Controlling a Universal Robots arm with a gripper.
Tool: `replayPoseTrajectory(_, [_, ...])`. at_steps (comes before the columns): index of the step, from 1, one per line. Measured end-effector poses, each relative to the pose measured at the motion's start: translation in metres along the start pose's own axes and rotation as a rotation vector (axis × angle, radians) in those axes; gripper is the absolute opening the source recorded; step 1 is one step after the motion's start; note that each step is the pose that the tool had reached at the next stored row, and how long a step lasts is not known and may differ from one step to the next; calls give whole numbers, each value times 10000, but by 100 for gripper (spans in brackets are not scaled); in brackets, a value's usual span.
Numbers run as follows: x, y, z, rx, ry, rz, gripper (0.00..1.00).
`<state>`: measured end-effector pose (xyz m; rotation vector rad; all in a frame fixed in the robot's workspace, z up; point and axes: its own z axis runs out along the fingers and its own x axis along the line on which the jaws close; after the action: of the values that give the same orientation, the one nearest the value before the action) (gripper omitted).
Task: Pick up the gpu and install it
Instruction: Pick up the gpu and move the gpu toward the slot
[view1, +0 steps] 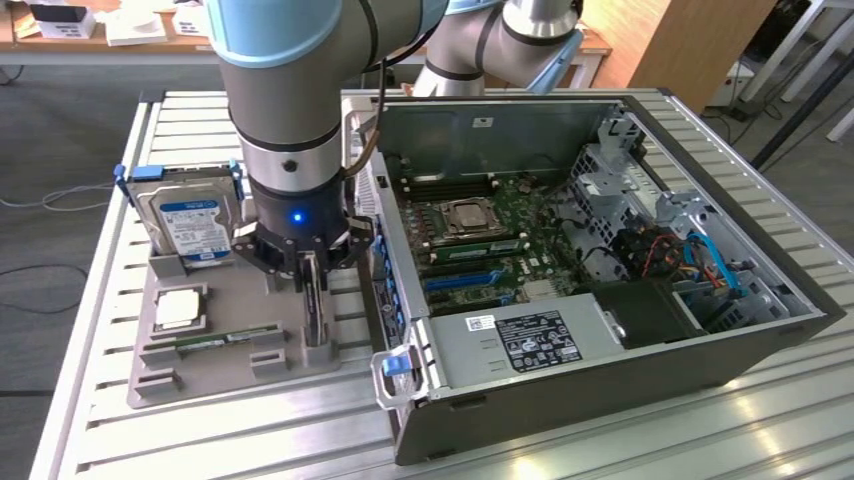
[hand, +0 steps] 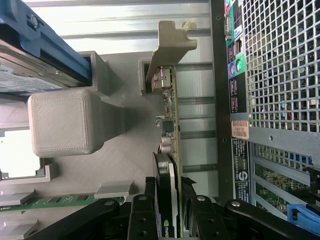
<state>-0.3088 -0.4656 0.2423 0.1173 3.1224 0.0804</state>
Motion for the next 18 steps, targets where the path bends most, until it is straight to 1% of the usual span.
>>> replayPoseTrajectory(5, [0, 0, 0, 0, 0, 0, 33])
replayPoseTrajectory(6, [1, 0, 0, 0, 3, 0, 32])
replayPoseTrajectory(7, [0, 0, 0, 1, 1, 0, 28])
replayPoseTrajectory(18, [0, 0, 0, 0, 0, 0, 28])
